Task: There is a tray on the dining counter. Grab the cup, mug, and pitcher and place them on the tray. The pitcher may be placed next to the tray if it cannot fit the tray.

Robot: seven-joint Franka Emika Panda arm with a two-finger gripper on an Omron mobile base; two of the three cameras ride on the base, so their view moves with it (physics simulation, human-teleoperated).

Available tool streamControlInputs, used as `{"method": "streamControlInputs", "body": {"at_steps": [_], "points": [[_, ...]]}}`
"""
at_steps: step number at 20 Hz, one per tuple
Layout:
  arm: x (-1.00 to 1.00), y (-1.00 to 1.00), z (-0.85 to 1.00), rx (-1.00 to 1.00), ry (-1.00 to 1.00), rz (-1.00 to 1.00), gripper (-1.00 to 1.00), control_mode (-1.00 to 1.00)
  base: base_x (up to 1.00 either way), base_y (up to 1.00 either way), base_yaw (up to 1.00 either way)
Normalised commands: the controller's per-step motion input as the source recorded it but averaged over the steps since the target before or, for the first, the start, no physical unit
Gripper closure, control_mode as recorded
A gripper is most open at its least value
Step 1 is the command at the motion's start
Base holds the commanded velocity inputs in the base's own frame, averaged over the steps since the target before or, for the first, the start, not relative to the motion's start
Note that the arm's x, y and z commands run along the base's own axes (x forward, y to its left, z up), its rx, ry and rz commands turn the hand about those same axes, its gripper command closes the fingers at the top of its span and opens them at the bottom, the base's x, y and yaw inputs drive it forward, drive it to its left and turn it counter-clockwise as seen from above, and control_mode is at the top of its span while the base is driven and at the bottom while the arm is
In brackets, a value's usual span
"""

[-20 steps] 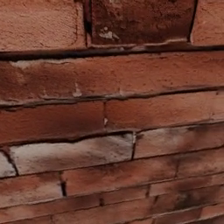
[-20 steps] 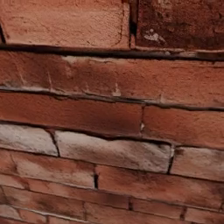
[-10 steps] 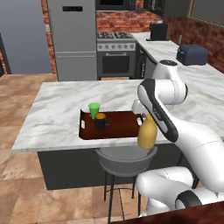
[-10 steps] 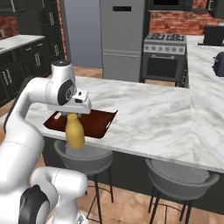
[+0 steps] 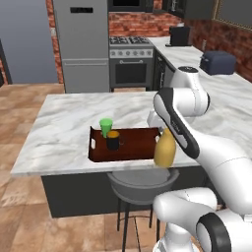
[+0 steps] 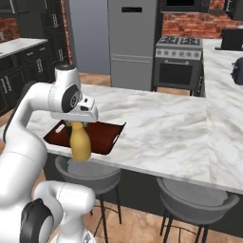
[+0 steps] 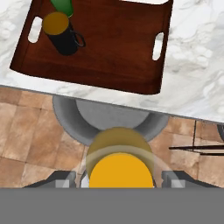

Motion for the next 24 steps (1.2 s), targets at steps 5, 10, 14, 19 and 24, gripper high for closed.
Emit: {"method": "streamControlInputs", "body": {"at_steps": [5,10,14,19,24], "points": [[0.00,0.00,0.00,0.00,0.00,0.00,1.00,1.00,0.52,-0.07,0.00],[0.00,0.00,0.00,0.00,0.00,0.00,1.00,1.00,0.48,-0.09,0.00],[0.00,0.00,0.00,0.00,0.00,0.00,1.00,1.00,0.50,-0.06,0.00],[0.00,0.00,0.00,0.00,0.00,0.00,1.00,1.00,0.39,-0.01,0.01],[0.00,0.00,0.00,0.00,0.00,0.00,1.00,-1.00,0.00,0.00,0.01]]}}
